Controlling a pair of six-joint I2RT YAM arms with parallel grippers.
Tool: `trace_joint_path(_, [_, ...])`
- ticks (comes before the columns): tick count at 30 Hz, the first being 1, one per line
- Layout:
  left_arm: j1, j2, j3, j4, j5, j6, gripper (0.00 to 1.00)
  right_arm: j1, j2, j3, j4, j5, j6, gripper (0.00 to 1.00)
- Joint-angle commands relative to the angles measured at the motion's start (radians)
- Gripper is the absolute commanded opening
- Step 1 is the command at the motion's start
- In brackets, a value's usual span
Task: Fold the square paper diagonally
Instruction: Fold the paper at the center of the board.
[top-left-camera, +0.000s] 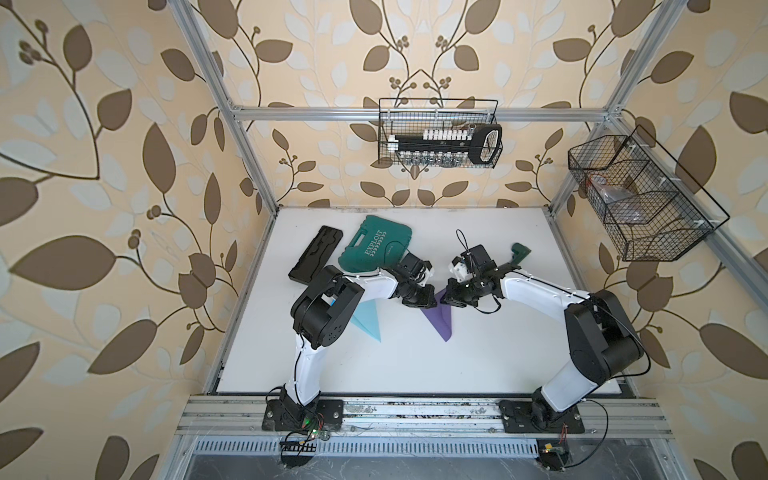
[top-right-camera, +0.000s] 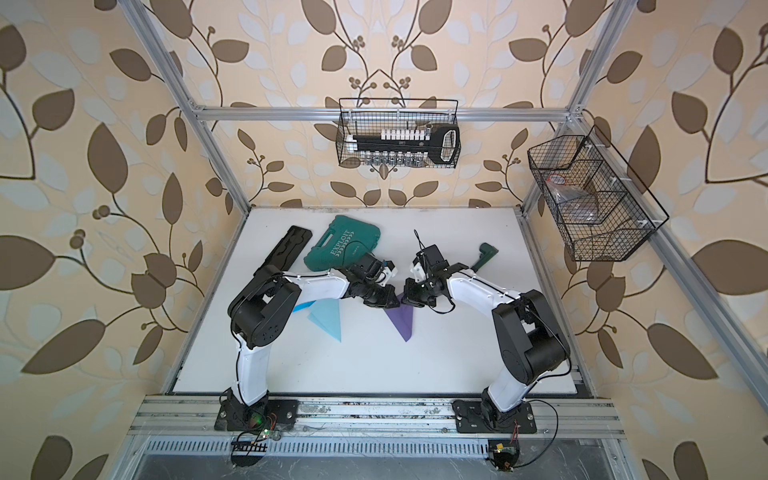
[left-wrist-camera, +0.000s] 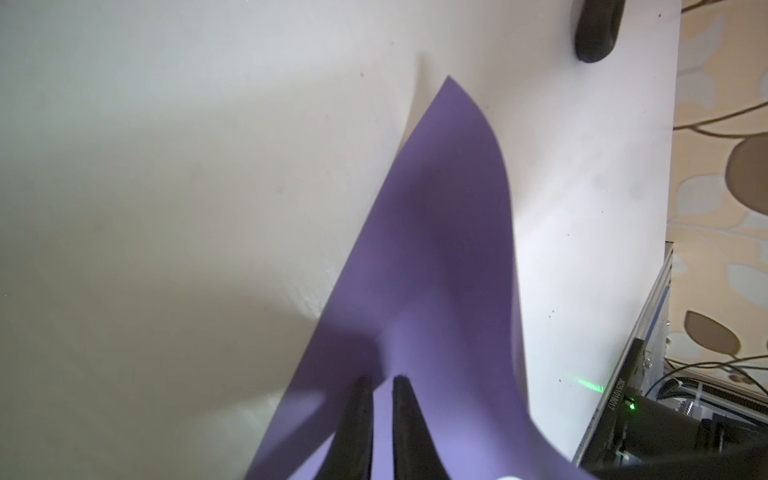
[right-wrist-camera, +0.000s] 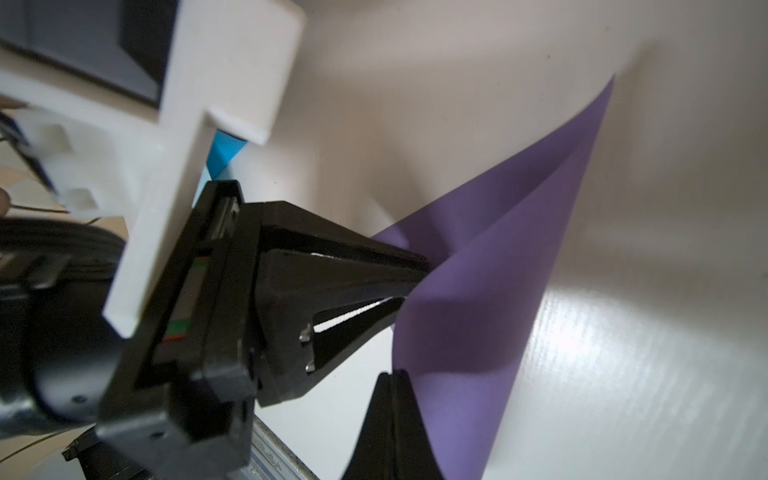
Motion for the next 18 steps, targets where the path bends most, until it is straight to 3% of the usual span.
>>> trace_joint_path(1, [-0.002,0.003,-0.019,-0.068,-0.042,0.026,0.14,0.009,-0.013,0.019,-0.002,-0.006,0.009,0.0])
trace_joint_path(18, [-0.002,0.011,-0.015,-0.073,-0.041,0.029,0.13,0.041,-0.013,0.05,0.028,-0.027,0.041,0.0])
